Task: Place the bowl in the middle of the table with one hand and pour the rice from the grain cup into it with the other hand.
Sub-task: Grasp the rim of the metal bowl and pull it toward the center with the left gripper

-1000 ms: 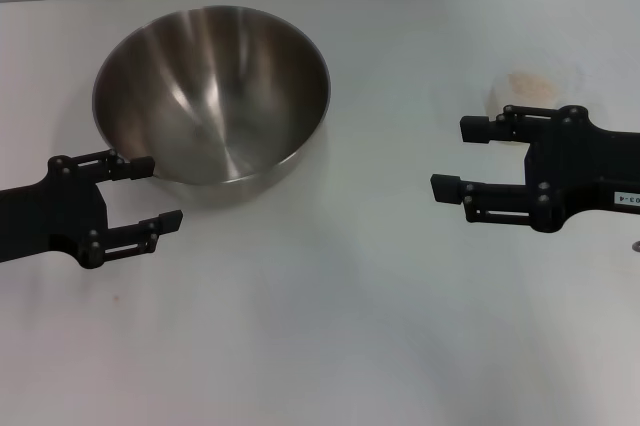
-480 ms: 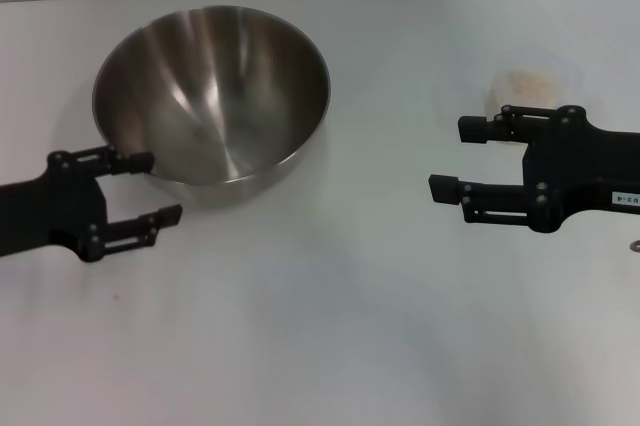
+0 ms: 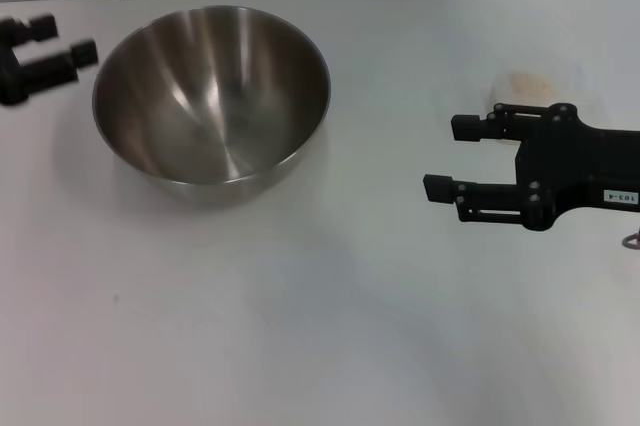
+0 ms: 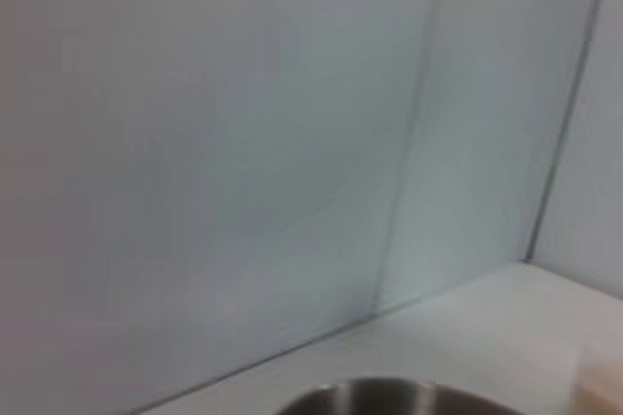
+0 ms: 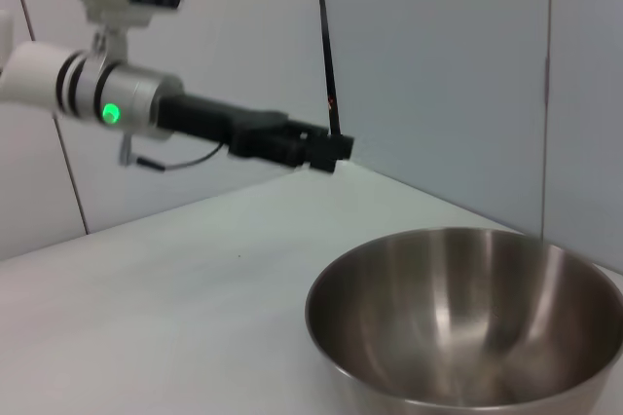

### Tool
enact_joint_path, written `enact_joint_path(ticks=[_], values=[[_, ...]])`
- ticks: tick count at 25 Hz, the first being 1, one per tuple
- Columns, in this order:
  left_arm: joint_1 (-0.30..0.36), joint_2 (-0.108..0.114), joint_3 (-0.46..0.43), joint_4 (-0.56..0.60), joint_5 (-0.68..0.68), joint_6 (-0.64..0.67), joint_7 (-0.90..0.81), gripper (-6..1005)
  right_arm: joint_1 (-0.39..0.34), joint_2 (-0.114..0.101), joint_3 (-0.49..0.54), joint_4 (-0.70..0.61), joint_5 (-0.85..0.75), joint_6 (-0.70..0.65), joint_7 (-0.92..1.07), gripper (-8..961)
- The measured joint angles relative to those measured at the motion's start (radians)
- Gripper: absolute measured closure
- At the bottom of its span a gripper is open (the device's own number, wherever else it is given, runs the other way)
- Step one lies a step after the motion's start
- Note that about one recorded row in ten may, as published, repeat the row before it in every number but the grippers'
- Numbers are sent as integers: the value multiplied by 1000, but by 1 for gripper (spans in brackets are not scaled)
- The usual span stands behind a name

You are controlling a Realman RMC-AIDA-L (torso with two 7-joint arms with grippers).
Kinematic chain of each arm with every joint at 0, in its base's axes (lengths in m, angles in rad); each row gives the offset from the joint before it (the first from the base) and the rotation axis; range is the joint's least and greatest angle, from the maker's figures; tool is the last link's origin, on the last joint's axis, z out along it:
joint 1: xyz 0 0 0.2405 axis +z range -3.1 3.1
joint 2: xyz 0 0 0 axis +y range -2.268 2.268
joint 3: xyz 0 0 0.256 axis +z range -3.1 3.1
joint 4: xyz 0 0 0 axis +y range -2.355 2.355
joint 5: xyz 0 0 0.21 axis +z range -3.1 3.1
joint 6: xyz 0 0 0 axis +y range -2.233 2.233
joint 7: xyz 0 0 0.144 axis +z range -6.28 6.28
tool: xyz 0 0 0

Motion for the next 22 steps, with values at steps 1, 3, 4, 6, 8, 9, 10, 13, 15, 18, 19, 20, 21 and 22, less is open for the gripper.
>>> enact_joint_path(ticks=[1,3,4,6,8,9,10,13,15,18,19,20,21,22], values=[[0,0,0,0,0,0,0,297,4,0,1,6,2,0,-6,221],[-13,-1,16,56,34,-29,-94,297,12,0,2,16,2,0,-12,221],[-39,-6,52,145,149,-91,-307,297,16,-1,3,20,2,0,-16,221],[-54,-5,68,179,206,-105,-386,298,21,-1,4,25,3,0,-28,220],[-80,0,89,223,305,-117,-512,298,26,-1,5,27,4,0,-37,220],[-80,0,89,223,305,-117,-512,299,29,-1,5,28,4,0,-40,220],[-99,4,101,258,380,-116,-602,299,32,-1,5,28,4,0,-43,220],[-189,9,117,350,646,-44,-828,300,37,-1,5,32,11,0,-65,220],[-189,9,117,350,646,-44,-828,300,40,-2,6,41,29,1,-91,221],[-286,-6,150,375,820,52,-914,301,46,-3,10,72,73,2,-148,221],[-300,-9,158,374,841,61,-925,301,49,-3,14,86,87,1,-169,221],[-330,-14,192,355,878,69,-954,302,55,-4,21,106,101,1,-189,220],[-337,-15,206,346,886,69,-961,302,61,-4,28,122,106,2,-202,220],[-346,-16,225,333,897,69,-973,302,69,-4,35,140,109,2,-212,220]])
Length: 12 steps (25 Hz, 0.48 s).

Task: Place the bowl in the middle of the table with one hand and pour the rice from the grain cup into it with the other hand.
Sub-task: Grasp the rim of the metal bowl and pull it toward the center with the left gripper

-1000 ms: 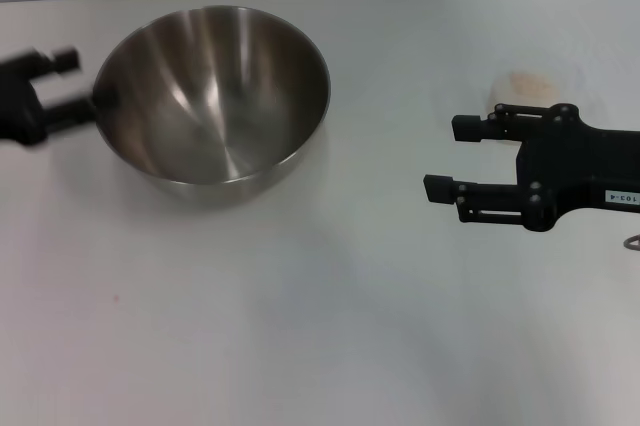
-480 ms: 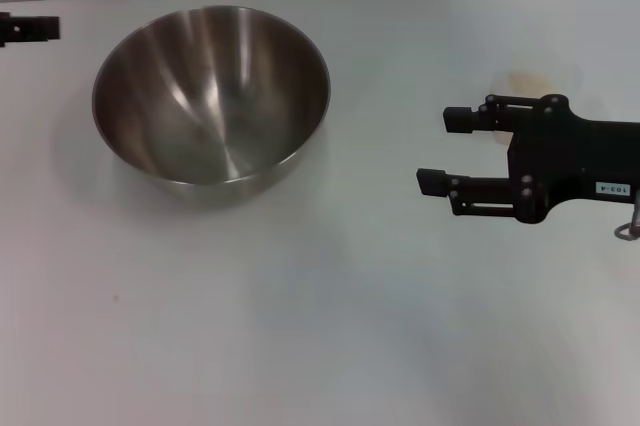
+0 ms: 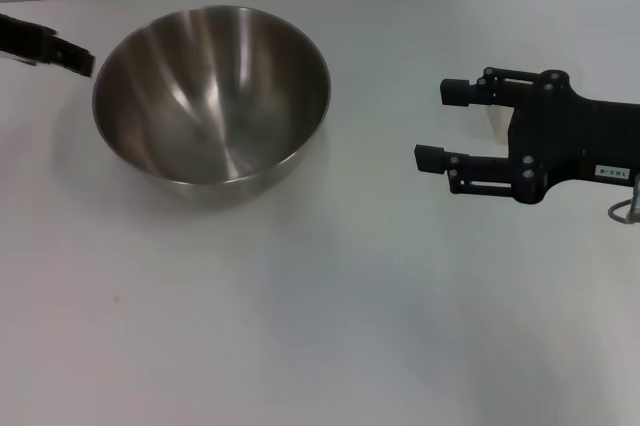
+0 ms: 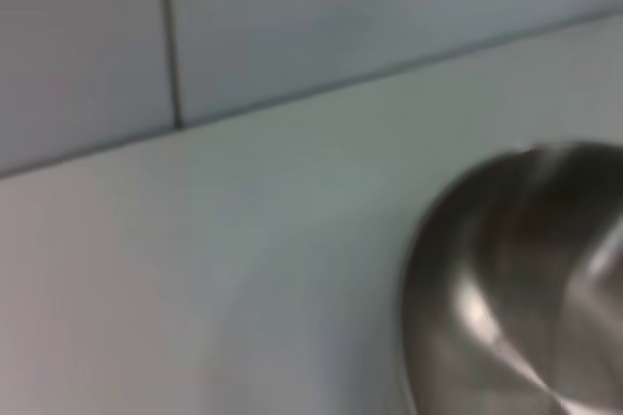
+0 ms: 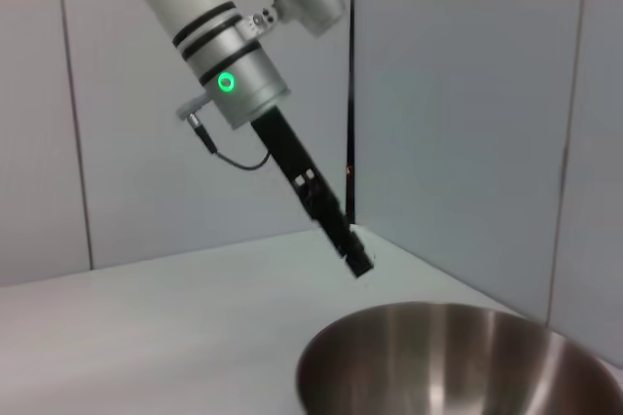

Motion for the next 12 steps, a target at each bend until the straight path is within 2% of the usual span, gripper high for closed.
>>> enact_joint_path(ticks=[5,12], values=[[-23,-7,91,-34,23,-13,-42,303,34,-1,31,92,19,-11,-68,220],[-29,-8,110,-77,20,-57,-53,305,20,-1,32,110,66,-16,-137,220]])
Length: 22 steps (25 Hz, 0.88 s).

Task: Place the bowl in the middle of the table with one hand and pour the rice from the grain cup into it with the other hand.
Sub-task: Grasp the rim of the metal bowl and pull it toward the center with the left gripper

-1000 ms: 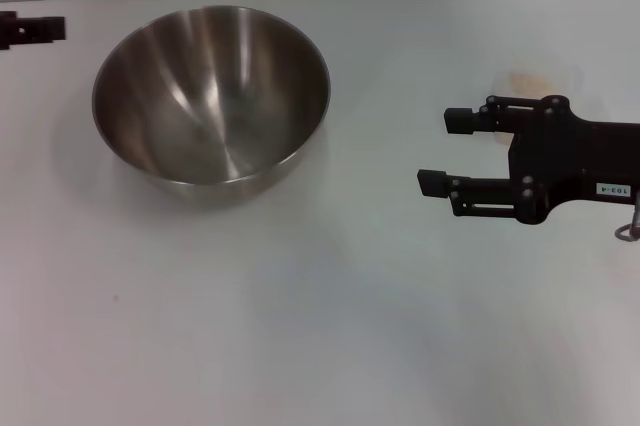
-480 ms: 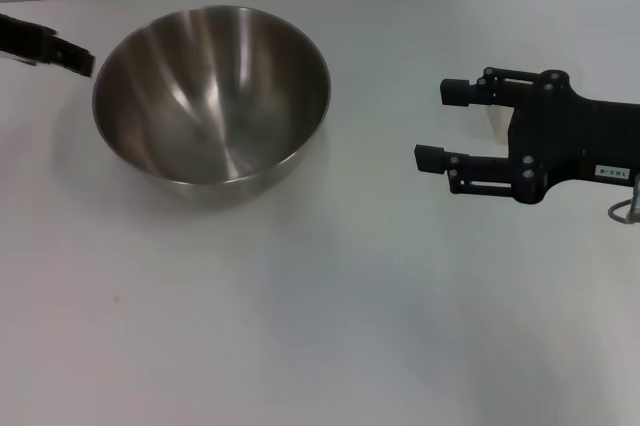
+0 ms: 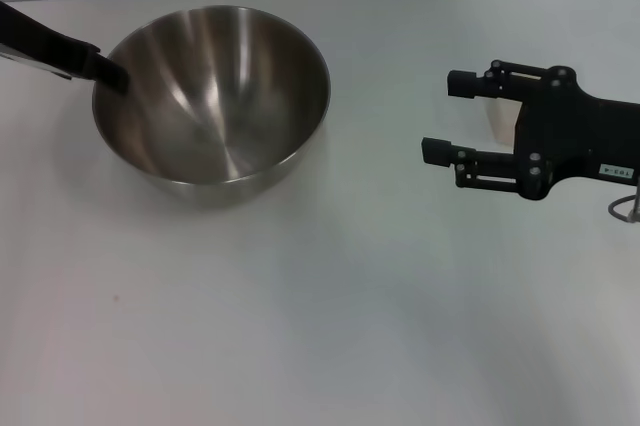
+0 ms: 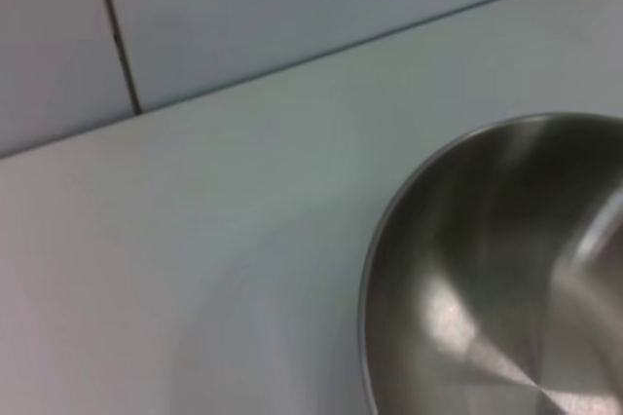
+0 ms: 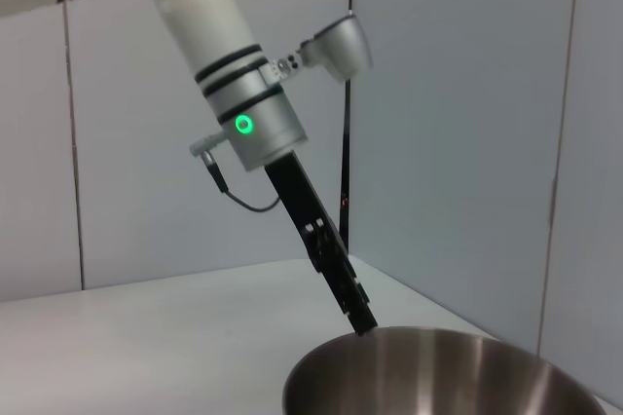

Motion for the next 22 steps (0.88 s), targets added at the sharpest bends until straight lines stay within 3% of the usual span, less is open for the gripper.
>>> enact_joint_path(ticks=[22], values=[[-32,3,16,-207,1,-151,25,311,12,-1,2,-3,-6,-10,-25,220]])
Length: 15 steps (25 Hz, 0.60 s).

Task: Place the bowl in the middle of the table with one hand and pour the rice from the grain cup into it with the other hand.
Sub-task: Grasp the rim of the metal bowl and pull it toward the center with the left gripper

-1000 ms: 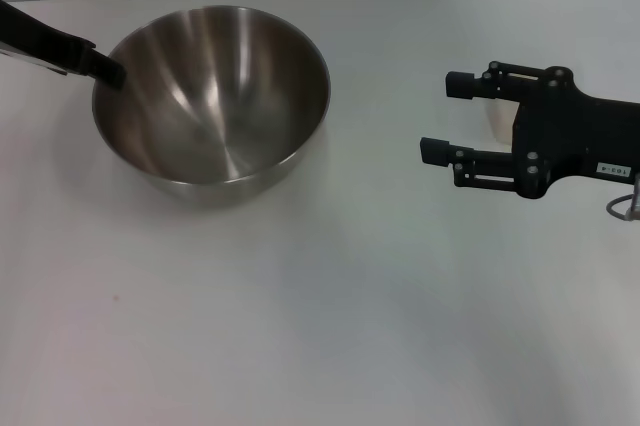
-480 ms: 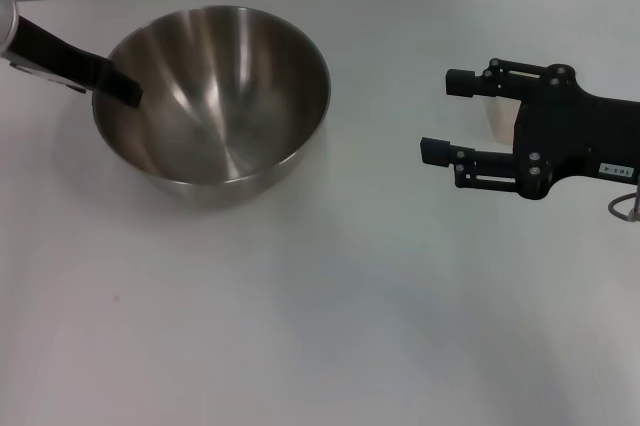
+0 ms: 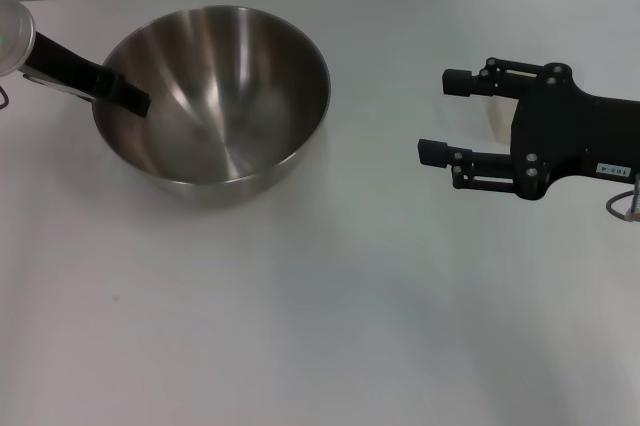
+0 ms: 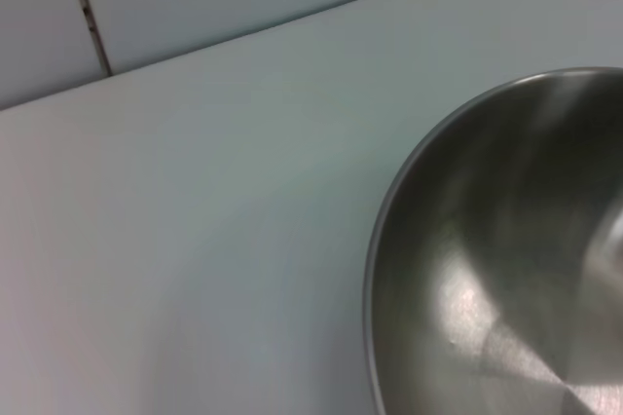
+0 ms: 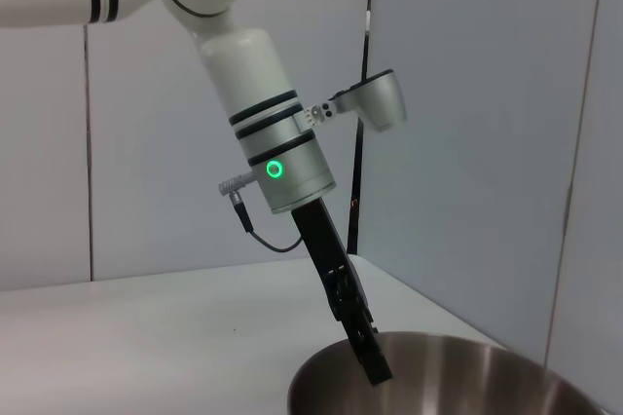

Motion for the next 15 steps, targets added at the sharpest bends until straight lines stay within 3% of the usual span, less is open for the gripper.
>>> enact_joint_path(ticks=[9,15], values=[[-5,3,7,-29,4,8,5,313,-3,0,0,-6,1,-2,-5,220],[-3,3,16,-20,13,18,-1,534,-2,0,10,9,5,-2,-36,220]])
